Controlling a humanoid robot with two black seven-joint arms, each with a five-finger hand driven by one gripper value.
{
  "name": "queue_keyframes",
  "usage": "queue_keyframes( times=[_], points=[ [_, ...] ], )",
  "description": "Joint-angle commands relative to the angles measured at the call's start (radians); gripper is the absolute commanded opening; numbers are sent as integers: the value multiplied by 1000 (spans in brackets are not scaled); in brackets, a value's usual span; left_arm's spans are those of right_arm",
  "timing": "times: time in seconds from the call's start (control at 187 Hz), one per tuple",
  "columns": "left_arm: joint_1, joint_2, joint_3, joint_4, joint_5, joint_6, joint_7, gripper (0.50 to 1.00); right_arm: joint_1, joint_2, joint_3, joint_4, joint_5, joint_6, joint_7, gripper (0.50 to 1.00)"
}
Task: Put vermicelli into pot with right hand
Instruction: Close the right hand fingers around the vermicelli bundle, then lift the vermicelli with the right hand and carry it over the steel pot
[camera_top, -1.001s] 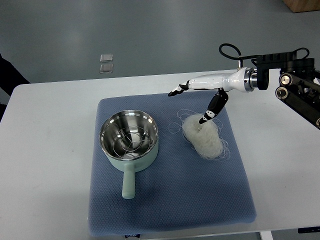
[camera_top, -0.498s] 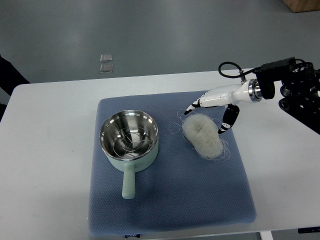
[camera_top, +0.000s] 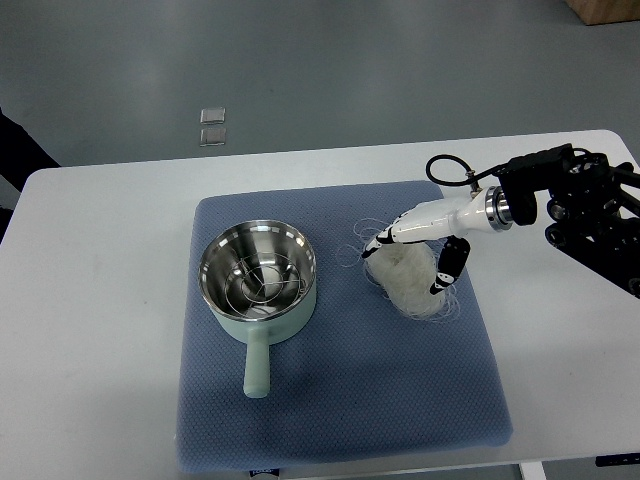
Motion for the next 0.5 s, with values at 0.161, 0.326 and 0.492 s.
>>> queue_keyframes(
  times=[0.161,0.326,0.492],
  points=[
    [0,0,0,-2,0,0,0,1000,-22,12,-28,-12,-64,-37,-1,917],
    [0,0,2,-3,0,0,0,1000,-29,14,-26,-14,-73,-42,4,901],
    [0,0,2,-6,0,0,0,1000,-31,14,-26,-15,-84,-43,3,500]
  ],
)
